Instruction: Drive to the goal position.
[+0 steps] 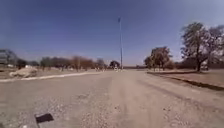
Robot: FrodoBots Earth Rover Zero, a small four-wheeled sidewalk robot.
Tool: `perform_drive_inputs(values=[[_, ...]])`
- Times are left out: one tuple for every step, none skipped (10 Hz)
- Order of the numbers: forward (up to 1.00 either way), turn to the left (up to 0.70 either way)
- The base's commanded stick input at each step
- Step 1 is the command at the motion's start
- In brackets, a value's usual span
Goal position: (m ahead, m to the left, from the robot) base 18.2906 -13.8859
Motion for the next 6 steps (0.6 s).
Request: perform_drive_inputs(values=[[0.50, 0.00], [0.50, 0.00], [0.50, 0.00], [0.50, 0.00], [0.50, 0.00], [0.50, 0.00]])
